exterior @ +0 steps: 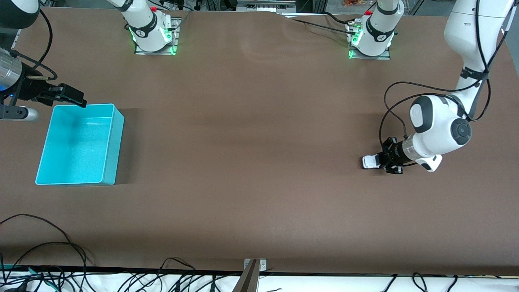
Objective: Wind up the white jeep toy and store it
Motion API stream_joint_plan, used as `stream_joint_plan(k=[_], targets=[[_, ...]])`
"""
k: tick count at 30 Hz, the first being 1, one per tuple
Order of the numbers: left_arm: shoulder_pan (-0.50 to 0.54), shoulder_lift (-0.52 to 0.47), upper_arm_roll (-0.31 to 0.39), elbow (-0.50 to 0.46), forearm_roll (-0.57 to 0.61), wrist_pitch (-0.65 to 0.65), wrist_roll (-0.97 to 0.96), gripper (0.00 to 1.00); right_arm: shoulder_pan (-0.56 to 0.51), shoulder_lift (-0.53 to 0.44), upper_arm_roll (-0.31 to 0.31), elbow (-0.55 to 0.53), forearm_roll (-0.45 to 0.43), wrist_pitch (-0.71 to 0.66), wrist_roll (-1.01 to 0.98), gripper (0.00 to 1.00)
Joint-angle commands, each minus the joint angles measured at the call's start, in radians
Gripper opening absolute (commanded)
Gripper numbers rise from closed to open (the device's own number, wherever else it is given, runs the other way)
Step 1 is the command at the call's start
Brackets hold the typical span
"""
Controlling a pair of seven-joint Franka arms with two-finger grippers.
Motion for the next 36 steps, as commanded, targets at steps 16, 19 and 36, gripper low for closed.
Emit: stream_joint_plan(k=[16, 19, 36], targets=[[0.071, 0.074, 0.008, 0.009, -0.018, 0.005, 0.007, 0.10, -0.001, -0.018, 0.000, -0.014, 0.019, -0.005, -0.010, 1.00], [0.094, 0.076, 0.008, 0.009, -0.012, 0.005, 0.048, 0.10, -0.001, -0.018, 0.000, -0.014, 0.018, -0.005, -0.010, 1.00], [0.238, 0.079, 0.011, 0.005, -0.012, -0.009, 0.281, 0.10, -0.001, -0.018, 0.000, -0.014, 0.018, -0.005, -0.010, 1.00]])
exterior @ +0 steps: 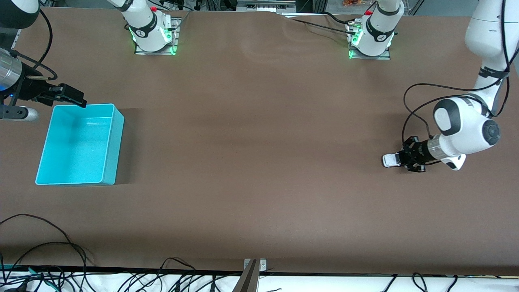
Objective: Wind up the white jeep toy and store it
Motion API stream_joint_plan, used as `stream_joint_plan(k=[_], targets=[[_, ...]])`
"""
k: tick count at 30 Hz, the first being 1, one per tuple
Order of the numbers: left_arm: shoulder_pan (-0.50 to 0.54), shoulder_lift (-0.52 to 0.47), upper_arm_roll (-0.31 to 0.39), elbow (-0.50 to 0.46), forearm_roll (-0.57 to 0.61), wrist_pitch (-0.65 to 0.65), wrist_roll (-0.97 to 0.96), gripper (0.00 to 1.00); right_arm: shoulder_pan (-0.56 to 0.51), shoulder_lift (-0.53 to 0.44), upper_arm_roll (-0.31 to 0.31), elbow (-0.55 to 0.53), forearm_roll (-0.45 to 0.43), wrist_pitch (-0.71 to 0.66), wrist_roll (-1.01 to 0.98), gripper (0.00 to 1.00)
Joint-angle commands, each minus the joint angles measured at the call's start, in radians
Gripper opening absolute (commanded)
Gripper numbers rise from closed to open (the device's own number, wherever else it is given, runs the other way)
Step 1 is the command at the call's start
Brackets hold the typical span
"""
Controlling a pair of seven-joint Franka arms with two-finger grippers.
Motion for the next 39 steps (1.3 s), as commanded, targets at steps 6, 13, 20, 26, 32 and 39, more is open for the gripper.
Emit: stream_joint_plan(k=[6, 13, 20, 26, 32, 39], targets=[[0.092, 0.048, 0.014, -0.002, -0.003, 0.006, 0.183, 0.10, -0.001, -0.018, 0.000, -0.014, 0.018, -0.005, -0.010, 1.00], [0.135, 0.057, 0.013, 0.001, 0.088, -0.005, 0.204, 0.10, -0.001, -0.018, 0.000, -0.014, 0.019, -0.005, -0.010, 1.00], [0.181, 0.063, 0.014, 0.006, 0.109, -0.007, 0.272, 0.10, -0.001, -0.018, 0.000, -0.014, 0.018, -0.005, -0.010, 1.00], [0.216, 0.069, 0.016, 0.007, 0.111, -0.005, 0.339, 0.11, -0.001, -0.018, 0.000, -0.014, 0.018, -0.005, -0.010, 1.00], [0.216, 0.080, 0.042, 0.027, 0.111, -0.005, 0.373, 0.11, -0.001, -0.018, 0.000, -0.014, 0.019, -0.005, -0.010, 1.00], [0.216, 0.092, 0.066, 0.047, 0.109, -0.005, 0.390, 0.13, -0.001, -0.018, 0.000, -0.014, 0.018, -0.005, -0.010, 1.00]])
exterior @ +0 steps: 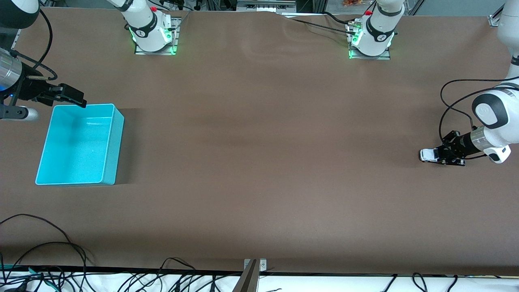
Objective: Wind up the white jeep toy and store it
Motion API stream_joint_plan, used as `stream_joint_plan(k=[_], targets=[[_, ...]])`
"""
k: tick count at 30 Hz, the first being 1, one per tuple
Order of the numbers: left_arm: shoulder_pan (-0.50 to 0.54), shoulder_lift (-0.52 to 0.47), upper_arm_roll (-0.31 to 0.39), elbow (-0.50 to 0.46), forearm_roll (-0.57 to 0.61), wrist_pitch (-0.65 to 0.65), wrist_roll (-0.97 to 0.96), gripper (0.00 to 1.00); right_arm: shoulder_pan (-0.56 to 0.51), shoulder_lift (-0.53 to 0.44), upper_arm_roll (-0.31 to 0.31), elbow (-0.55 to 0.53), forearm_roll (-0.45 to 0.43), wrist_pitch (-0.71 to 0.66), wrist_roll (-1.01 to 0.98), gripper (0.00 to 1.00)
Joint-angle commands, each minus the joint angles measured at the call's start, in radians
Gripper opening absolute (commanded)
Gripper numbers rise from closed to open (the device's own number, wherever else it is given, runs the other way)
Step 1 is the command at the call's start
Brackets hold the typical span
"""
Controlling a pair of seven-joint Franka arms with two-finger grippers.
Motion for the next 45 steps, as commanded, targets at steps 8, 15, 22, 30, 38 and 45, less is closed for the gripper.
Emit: stream_joint_plan(k=[8, 15, 22, 30, 38, 45], targets=[[0.011, 0.076, 0.047, 0.020, 0.049, -0.008, 0.054, 0.80, -0.001, -0.018, 0.000, -0.014, 0.019, -0.005, -0.010, 1.00], [0.013, 0.030, 0.047, 0.045, 0.049, -0.079, 0.048, 1.00, -0.001, -0.018, 0.000, -0.014, 0.019, -0.005, -0.010, 1.00], [0.013, -0.017, 0.047, 0.116, 0.046, -0.261, 0.041, 1.00, -0.001, -0.018, 0.000, -0.014, 0.019, -0.005, -0.010, 1.00], [0.011, -0.071, 0.043, 0.125, 0.048, -0.316, 0.043, 1.00, -0.001, -0.018, 0.000, -0.014, 0.019, -0.005, -0.010, 1.00], [0.002, -0.131, 0.012, 0.128, 0.049, -0.386, 0.055, 1.00, -0.001, -0.018, 0.000, -0.014, 0.019, -0.005, -0.010, 1.00], [0.001, -0.191, -0.060, 0.153, 0.049, -0.461, 0.055, 1.00, -0.001, -0.018, 0.000, -0.014, 0.019, -0.005, -0.010, 1.00]])
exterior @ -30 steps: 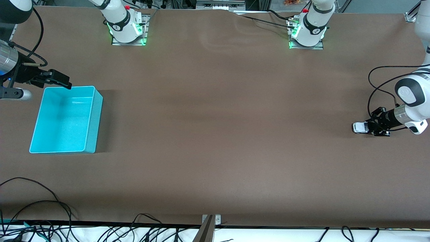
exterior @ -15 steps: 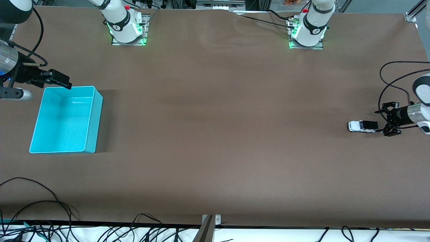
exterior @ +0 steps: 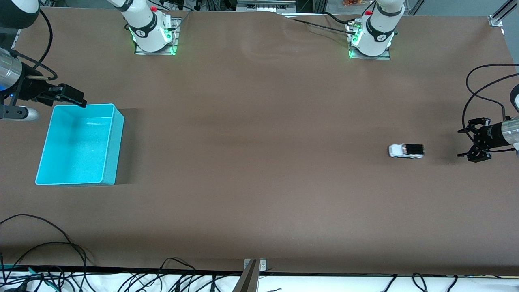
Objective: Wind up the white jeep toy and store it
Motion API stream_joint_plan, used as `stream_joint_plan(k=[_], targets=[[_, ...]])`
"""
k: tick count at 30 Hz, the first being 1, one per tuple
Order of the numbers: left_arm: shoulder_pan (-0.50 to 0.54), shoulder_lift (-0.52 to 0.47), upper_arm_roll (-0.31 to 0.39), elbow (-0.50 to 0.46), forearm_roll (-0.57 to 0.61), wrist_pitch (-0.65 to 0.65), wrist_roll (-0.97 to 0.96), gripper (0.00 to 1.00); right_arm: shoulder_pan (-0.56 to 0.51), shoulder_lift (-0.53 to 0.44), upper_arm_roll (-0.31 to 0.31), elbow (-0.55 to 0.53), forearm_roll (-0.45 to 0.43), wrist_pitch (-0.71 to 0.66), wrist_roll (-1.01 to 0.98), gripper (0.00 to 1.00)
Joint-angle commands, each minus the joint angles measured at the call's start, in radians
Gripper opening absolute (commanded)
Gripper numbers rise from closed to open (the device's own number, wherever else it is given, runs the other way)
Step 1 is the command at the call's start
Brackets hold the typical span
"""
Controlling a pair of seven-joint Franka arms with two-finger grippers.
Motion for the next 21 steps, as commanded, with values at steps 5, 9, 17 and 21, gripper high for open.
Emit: stream_joint_plan(k=[5, 9, 17, 21], targets=[[-0.004, -0.064, -0.090, 0.089, 0.022, -0.201, 0.013, 1.00, -0.001, -0.018, 0.000, -0.014, 0.019, -0.005, -0.010, 1.00], [-0.004, -0.066, -0.139, 0.181, 0.023, -0.304, 0.013, 1.00, -0.001, -0.018, 0.000, -0.014, 0.019, -0.005, -0.010, 1.00], [-0.008, -0.063, -0.190, 0.368, 0.017, -0.518, 0.016, 1.00, -0.001, -0.018, 0.000, -0.014, 0.019, -0.005, -0.010, 1.00], [-0.024, -0.054, -0.219, 0.436, 0.052, -0.548, 0.143, 1.00, -0.001, -0.018, 0.000, -0.014, 0.019, -0.005, -0.010, 1.00]])
